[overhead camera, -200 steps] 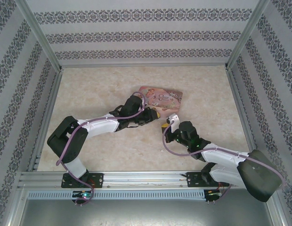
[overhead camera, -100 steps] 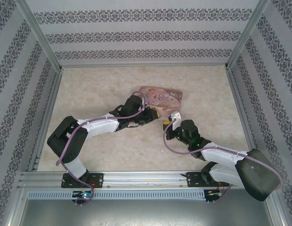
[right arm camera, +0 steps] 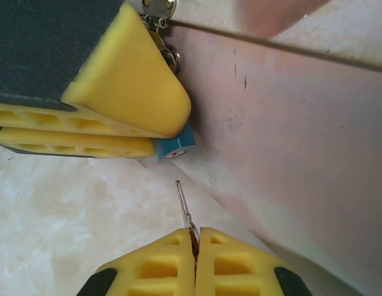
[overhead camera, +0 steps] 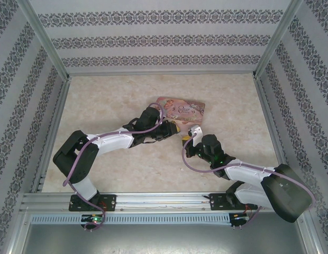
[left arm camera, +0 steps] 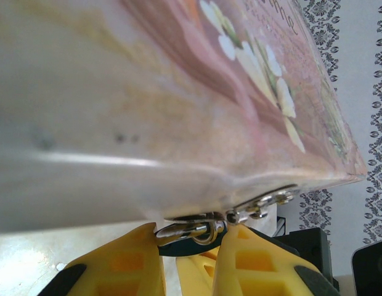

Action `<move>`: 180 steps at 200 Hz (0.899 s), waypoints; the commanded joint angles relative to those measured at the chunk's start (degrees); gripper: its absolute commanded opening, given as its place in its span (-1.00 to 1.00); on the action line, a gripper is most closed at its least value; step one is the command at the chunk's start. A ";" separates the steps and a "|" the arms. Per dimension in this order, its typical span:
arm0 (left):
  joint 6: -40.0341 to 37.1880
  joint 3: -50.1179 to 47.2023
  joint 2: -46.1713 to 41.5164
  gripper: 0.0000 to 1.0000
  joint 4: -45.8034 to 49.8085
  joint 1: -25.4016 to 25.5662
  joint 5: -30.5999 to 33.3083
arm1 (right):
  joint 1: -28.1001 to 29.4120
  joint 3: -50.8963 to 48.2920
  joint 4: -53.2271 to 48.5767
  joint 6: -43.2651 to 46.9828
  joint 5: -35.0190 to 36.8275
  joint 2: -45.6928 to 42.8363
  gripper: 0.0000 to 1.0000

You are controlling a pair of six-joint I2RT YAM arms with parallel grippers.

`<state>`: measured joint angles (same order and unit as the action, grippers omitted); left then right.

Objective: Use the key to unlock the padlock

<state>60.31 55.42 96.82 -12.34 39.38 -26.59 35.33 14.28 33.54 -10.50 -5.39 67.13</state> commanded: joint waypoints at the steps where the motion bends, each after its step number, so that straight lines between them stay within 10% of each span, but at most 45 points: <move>1: 1.47 0.42 -1.45 -0.67 -1.09 0.26 -2.33 | -0.70 1.95 2.63 -0.22 -1.12 0.37 -1.00; 180: 1.74 1.22 -1.59 -0.67 -0.38 0.26 -3.48 | -2.06 2.88 8.37 -1.09 -3.39 2.69 -1.00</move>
<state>60.51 55.42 96.79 -12.36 39.38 -26.94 33.85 15.64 36.51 -10.55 -7.20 69.12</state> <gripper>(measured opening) 0.179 0.042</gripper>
